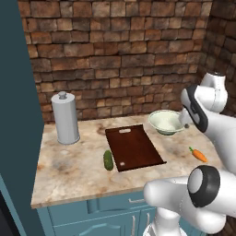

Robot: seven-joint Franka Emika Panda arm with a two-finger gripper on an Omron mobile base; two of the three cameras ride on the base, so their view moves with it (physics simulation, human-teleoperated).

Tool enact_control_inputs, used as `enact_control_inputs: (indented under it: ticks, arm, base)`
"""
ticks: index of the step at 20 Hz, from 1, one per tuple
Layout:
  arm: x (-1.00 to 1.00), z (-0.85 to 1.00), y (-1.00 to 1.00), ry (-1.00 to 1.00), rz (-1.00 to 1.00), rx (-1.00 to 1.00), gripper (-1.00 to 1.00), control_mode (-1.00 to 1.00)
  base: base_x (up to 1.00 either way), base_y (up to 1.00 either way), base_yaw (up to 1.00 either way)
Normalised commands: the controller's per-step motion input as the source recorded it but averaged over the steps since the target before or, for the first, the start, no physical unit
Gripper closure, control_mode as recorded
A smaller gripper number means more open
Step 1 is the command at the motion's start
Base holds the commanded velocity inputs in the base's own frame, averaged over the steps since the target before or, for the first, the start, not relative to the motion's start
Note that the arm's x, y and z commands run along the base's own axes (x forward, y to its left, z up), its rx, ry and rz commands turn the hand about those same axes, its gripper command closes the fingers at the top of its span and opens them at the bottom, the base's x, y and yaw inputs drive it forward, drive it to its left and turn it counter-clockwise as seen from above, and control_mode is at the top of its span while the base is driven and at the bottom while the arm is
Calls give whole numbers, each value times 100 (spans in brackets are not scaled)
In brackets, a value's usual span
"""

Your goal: Place the two vegetables and bowl onto the tray for setting up a vegetable dip station.

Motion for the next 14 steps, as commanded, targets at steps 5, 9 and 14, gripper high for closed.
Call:
enact_control_inputs:
  ticks: [5, 9, 14]
  arm:
    - [0, -61, -35, 5, 0, -6, -100, -100]
    - [0, -42, -22, 11, 0, -10, -100, -100]
    - [0, -34, -15, 13, 0, -9, -100, -100]
  base:
    - [0, 0, 0]
    - [0, 0, 0]
    - [0, 0, 0]
